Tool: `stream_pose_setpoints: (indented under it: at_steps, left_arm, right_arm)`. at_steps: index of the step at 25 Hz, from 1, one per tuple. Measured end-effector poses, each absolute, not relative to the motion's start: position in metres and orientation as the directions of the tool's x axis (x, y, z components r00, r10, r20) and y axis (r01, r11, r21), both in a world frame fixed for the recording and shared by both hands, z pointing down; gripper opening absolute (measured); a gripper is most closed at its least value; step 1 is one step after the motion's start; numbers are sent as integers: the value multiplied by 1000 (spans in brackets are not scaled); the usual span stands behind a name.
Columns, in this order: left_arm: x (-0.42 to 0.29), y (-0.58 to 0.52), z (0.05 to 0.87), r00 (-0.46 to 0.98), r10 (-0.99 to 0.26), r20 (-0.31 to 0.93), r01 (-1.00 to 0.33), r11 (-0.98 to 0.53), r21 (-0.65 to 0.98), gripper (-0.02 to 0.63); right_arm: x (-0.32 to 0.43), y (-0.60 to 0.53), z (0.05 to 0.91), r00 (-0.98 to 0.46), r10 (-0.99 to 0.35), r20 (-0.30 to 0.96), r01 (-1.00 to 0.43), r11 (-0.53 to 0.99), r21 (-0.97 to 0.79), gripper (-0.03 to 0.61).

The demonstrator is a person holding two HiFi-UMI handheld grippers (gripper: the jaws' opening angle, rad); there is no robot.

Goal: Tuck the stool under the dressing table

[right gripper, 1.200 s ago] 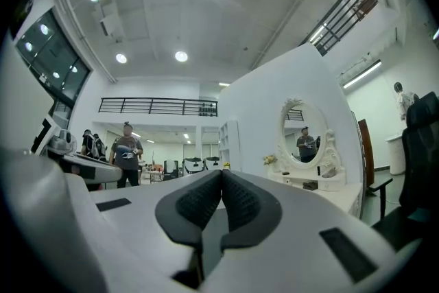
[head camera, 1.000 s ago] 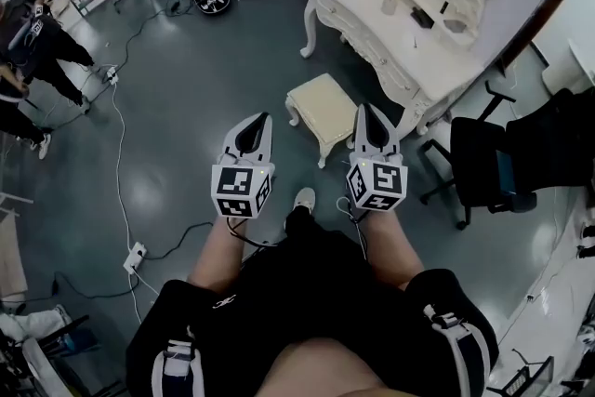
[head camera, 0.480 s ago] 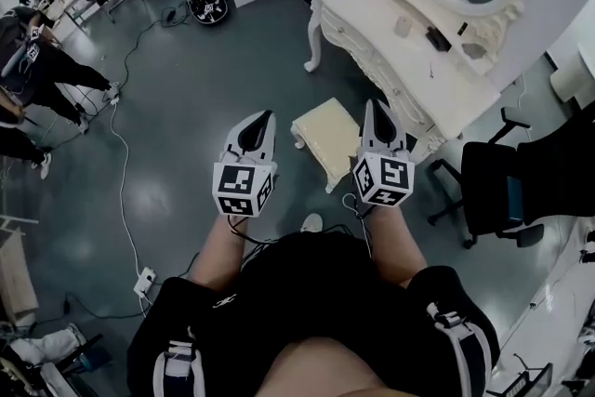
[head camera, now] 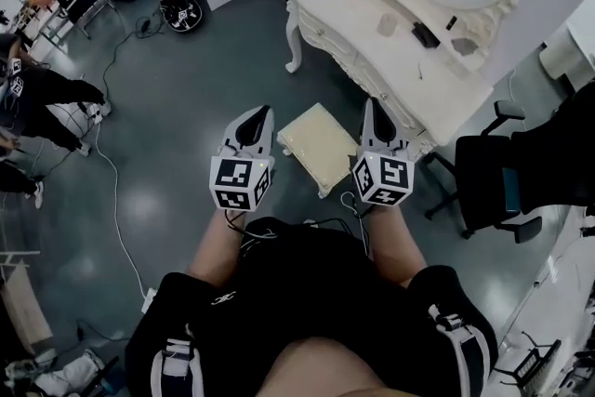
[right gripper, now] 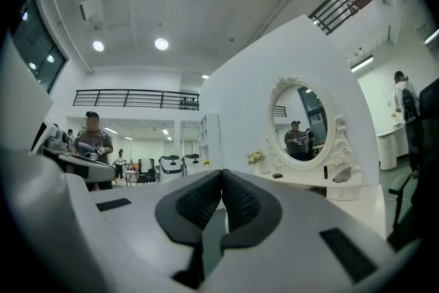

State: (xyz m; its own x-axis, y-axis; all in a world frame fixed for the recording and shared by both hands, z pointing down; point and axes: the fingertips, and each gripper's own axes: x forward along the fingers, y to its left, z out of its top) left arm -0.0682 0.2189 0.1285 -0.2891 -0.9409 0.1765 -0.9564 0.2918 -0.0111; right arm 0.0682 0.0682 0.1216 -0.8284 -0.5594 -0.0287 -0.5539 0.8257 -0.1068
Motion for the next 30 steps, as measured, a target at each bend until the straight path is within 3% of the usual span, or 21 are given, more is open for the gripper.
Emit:
stream_pose_setpoints:
  at_steps: [15,30]
  left_arm:
    - [-65,63,164,72,-976,203,-996,-80,-32,18]
    - [-193,-59,187,404,-883,237,-913,-406,42,18]
  right_arm:
    - [106,-26,162,-593,-805,20,-801,588,-112,15]
    - [34,-71,184,-229,-969,88,-968,217,-128,15]
